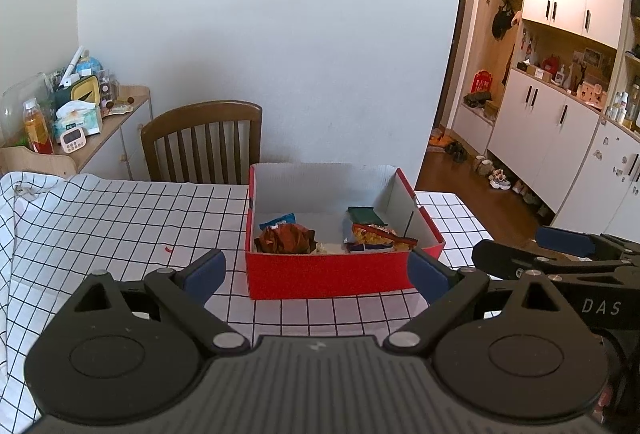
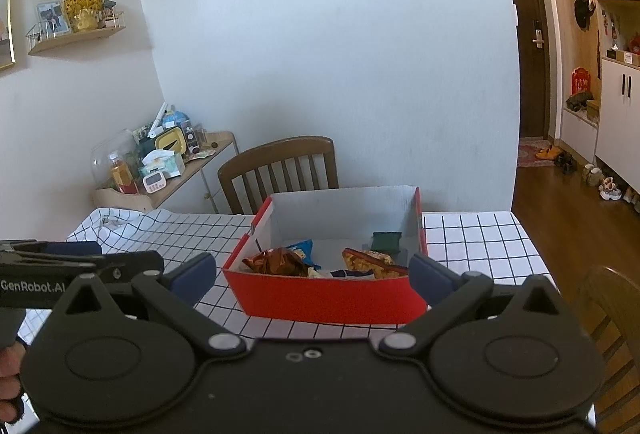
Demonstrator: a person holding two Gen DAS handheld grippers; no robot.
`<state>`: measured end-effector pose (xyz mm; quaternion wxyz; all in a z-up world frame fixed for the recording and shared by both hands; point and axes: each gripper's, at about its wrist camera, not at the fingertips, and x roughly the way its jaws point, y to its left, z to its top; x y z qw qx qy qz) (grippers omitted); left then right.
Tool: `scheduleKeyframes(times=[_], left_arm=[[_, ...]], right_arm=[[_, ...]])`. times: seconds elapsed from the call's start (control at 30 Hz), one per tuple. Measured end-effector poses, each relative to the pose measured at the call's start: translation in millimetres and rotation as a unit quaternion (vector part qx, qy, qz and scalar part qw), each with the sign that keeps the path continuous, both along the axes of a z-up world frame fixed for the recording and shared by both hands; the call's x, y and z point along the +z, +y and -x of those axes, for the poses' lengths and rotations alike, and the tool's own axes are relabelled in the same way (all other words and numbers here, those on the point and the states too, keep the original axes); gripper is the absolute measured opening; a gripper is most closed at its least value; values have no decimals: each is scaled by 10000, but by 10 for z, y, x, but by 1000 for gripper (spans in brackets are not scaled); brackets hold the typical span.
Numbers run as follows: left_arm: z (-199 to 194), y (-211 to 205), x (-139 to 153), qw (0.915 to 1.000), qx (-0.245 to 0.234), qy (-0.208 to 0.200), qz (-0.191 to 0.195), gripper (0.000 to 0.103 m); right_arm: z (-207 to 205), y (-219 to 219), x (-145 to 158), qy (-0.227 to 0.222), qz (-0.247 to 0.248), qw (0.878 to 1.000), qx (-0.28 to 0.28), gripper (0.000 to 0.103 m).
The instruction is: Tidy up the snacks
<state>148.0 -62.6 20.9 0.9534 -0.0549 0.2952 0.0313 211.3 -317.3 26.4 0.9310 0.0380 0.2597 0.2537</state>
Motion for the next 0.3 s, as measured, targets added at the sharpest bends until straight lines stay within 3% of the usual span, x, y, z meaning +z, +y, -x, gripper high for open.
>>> scheduleKeyframes(times=[0.3], left_arm=[[25, 39, -50, 9999, 31, 143, 55, 98]], right_arm=[[50, 24, -74, 143, 62, 9999, -1, 103]])
